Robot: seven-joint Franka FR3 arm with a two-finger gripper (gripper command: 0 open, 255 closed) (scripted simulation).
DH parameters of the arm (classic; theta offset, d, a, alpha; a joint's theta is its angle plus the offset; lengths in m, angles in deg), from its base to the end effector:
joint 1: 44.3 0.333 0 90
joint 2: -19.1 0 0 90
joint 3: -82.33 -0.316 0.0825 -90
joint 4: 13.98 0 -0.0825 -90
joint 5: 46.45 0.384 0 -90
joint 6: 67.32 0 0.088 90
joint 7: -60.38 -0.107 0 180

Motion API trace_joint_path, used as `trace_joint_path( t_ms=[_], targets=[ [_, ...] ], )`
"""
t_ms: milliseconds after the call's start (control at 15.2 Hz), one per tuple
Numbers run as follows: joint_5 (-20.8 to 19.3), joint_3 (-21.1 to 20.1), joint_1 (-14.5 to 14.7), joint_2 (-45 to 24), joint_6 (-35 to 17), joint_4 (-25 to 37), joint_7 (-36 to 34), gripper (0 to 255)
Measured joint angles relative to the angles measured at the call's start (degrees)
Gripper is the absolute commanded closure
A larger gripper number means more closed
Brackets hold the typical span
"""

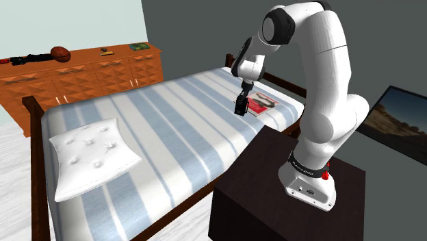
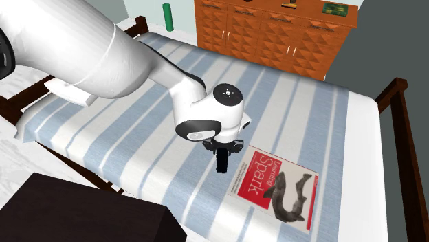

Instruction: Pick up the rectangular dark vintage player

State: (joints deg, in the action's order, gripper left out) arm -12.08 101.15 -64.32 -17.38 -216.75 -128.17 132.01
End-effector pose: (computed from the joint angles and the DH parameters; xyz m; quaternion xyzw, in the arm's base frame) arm 0.4635 -0.3866 0.1543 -0.9961 -0.0605 -0.0625 0.0132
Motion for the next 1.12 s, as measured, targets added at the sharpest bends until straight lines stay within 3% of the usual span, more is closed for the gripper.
trace_joint_path(
  t_ms=[528,1122],
  targets=[
    [-0.18,0.15,0.11,0.19,0.26,0.02,-0.17,255],
    [-3.71,3.16,2.34,5.32,4.17,-1.12,-3.08,255]
  ],
)
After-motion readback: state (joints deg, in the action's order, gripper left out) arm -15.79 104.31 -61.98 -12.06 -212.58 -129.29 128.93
